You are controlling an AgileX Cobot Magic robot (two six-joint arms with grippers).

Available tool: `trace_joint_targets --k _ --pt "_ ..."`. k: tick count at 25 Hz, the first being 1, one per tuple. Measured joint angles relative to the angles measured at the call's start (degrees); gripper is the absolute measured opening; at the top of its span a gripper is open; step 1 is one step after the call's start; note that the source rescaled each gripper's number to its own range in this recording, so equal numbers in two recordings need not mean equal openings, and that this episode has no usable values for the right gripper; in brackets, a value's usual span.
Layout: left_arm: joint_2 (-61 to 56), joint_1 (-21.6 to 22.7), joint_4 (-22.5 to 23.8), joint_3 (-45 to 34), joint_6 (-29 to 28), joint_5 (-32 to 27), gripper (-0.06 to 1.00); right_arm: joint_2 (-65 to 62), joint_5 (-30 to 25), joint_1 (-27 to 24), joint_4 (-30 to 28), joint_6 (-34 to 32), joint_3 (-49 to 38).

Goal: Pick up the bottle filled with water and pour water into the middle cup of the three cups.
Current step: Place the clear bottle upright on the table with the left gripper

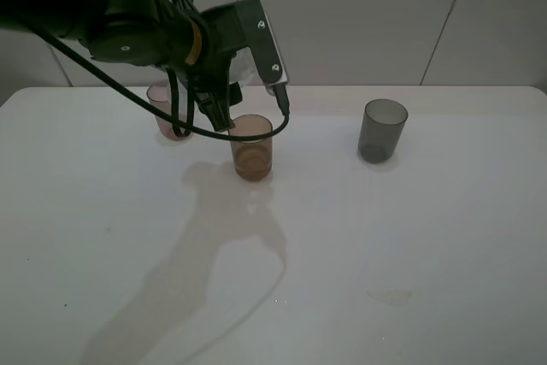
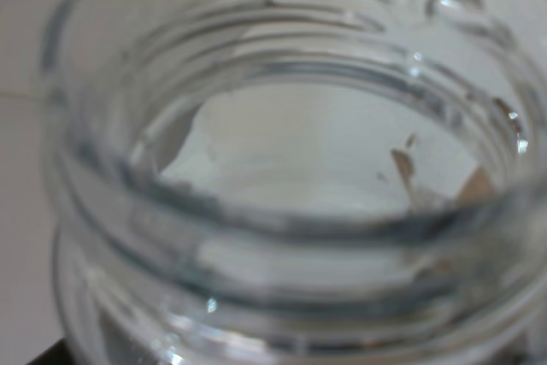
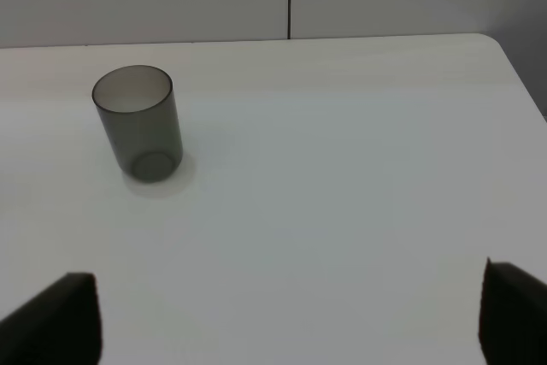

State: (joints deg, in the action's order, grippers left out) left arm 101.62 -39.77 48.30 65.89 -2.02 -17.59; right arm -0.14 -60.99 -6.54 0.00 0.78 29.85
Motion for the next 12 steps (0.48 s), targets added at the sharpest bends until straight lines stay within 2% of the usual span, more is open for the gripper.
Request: trace_joint_targets --k 2,7,12 --pt "-2.13 1.52 -5.20 -3.71 -0.11 5.63 0.01 0.00 0.00 0.00 0.00 0.00 0.00" --pt "-4.98 7.53 -15.74 -12.91 -0.13 14.52 0.01 0.00 0.00 0.00 0.00 0.00 0.00" --pt "-5.10 13.30 -22.34 -22.39 -0.18 26.99 0.01 0.00 0.00 0.00 0.00 0.00 0.00"
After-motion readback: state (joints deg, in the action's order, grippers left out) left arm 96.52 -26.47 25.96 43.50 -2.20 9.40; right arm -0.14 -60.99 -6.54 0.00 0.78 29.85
